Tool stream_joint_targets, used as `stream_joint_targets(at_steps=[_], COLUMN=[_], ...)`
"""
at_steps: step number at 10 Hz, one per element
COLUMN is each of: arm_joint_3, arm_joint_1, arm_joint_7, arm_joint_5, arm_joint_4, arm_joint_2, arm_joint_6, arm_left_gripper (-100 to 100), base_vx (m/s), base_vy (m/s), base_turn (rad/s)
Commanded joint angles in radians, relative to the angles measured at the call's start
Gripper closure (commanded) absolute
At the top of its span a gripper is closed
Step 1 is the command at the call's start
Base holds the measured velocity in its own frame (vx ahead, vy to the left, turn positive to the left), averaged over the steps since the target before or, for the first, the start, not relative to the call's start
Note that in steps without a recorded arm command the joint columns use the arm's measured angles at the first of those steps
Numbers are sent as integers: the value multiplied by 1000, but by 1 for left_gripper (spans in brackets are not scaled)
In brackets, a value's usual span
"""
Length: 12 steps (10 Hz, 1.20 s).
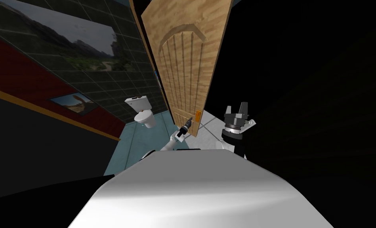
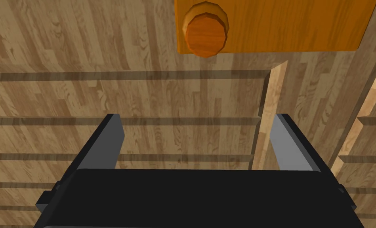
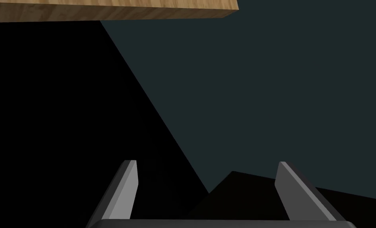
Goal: Push the door open
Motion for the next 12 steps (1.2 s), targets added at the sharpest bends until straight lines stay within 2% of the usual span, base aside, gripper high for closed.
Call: stream_joint_targets(at_steps=[1, 5, 9, 10, 11, 12], arm_joint_3=[5, 16, 31, 29, 29, 29], arm_joint_1=[-1, -2, -4, -4, -4, -4], arm_joint_7=[-4, -12, -23, -22, -22, -22], arm_joint_5=[0, 0, 1, 1, 1, 1], arm_joint_4=[5, 15, 29, 28, 28, 28], arm_joint_2=[6, 6, -15, -11, -11, -11], arm_joint_6=[-4, -13, -25, -23, -23, -23], arm_left_gripper=[-100, -100, -100, -100, 100, 100], base_vx=[61, 166, 178, 70, -9, -22], base_vy=[-42, -119, -133, -54, 6, 21], base_turn=[-36, -19, -26, 4, 2, -11])
